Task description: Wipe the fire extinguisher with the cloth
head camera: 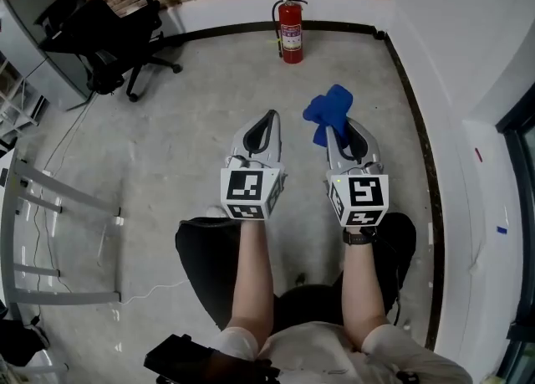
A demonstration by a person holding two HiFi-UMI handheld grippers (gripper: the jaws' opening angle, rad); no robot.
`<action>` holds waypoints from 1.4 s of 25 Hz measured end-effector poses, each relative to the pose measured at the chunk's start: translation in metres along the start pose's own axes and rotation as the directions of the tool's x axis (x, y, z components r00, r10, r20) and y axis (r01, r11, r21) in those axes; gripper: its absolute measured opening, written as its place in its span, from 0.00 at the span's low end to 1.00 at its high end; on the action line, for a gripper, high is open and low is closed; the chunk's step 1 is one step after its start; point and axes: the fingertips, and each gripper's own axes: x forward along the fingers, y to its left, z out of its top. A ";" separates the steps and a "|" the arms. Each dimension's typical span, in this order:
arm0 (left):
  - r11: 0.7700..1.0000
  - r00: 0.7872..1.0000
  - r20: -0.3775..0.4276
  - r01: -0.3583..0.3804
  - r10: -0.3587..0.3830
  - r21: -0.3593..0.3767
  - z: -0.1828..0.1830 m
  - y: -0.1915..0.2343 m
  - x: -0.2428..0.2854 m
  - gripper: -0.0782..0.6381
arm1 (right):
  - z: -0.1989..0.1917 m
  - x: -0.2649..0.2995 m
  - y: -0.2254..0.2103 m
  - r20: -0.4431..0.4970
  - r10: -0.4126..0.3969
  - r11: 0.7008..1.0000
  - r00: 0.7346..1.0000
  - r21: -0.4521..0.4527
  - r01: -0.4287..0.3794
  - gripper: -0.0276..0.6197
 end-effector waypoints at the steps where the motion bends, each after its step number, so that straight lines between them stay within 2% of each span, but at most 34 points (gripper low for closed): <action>1: 1.000 1.000 -0.001 -0.001 0.001 -0.009 -0.002 0.004 0.004 0.11 | -0.002 0.006 -0.001 -0.004 -0.003 1.000 1.000 0.007 0.003 0.18; 6: 0.999 1.000 0.011 0.013 -0.013 -0.031 -0.012 0.021 0.024 0.11 | -0.016 0.026 0.002 -0.008 -0.017 1.000 1.000 0.025 0.017 0.18; 10: 0.998 1.000 0.001 -0.005 0.005 -0.057 -0.022 0.033 0.046 0.11 | -0.026 0.054 0.003 -0.032 0.016 1.000 0.999 -0.003 -0.016 0.18; 15: 0.998 1.000 0.013 -0.021 0.021 -0.058 -0.019 0.039 0.076 0.11 | -0.013 0.080 -0.016 0.000 0.039 0.999 0.999 -0.008 -0.039 0.18; 19: 0.995 1.000 -0.004 0.005 -0.006 -0.095 -0.018 0.037 0.098 0.11 | -0.011 0.092 -0.030 0.001 0.035 0.999 0.999 -0.007 -0.035 0.18; 25: 0.998 1.000 0.001 0.012 -0.012 -0.066 -0.015 0.026 0.128 0.11 | -0.026 0.106 -0.058 -0.013 0.048 0.999 0.999 0.003 -0.048 0.18; 31: 0.995 0.998 -0.039 -0.047 0.044 -0.084 -0.042 0.072 0.125 0.11 | -0.041 0.143 -0.031 -0.033 0.088 0.996 0.996 0.028 -0.087 0.18; 35: 0.995 0.998 -0.051 -0.038 0.033 -0.096 -0.052 0.087 0.146 0.11 | -0.053 0.171 -0.022 -0.059 0.089 0.996 0.994 0.033 -0.088 0.18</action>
